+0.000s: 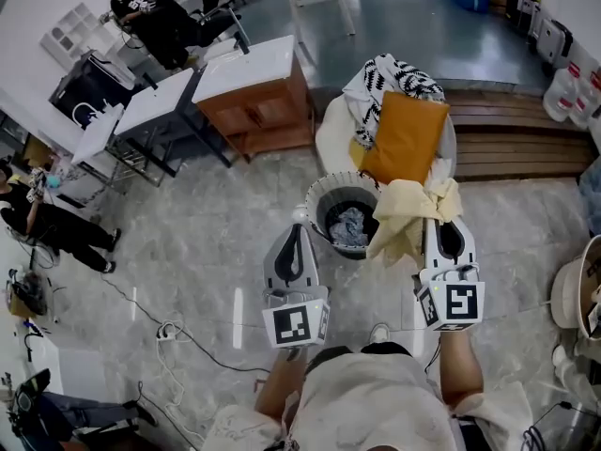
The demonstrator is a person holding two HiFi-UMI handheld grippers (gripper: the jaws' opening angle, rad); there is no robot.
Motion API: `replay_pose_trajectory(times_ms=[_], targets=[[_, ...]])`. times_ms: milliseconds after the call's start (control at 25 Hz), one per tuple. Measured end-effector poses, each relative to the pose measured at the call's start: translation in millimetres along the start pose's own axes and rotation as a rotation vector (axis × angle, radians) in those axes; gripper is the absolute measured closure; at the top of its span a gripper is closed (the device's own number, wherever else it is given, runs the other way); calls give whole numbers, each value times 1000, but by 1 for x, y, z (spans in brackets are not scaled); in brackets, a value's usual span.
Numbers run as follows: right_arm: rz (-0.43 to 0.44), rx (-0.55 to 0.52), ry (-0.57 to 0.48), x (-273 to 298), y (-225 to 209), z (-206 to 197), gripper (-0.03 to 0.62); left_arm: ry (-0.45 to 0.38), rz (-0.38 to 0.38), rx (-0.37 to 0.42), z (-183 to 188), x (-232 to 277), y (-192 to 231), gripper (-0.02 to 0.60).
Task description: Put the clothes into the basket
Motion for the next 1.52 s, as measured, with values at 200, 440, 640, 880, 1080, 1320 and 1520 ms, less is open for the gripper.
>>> replay_pose_trajectory(times_ms=[200,440,640,880,1080,1320,1520], targets=[[-3,11,21,14,-11,-11,577,4,-2,5,-2,16,-6,577],[-9,20,29,34,-15,-13,577,0,-9,0,-5,35,-1,577],[-19,18,30,66,-11,-14,577,-14,-12,-16,-13,65,21,577],[-32,-5,32,118,7,0,577,-22,-35,-25,-14,112,59,577],[-38,-30,31,165,27,13,577,-45,-30,-58,-12,148,100,577],[-60,-41,40,214,52,22,577,-38,-26,-82,-13,189,147,577],[-82,-44,54,249,72,29,577,-36,-46,-87,-13,218,180,577]])
Point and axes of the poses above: the fingertips, and each gripper's own axes: x forward along the fingers, y to its left, z out of its top, the point moved 4 cm from there along -x, backward along the fingers, and after that the axes turned 12 degrees about y, right-handed, at the moved point
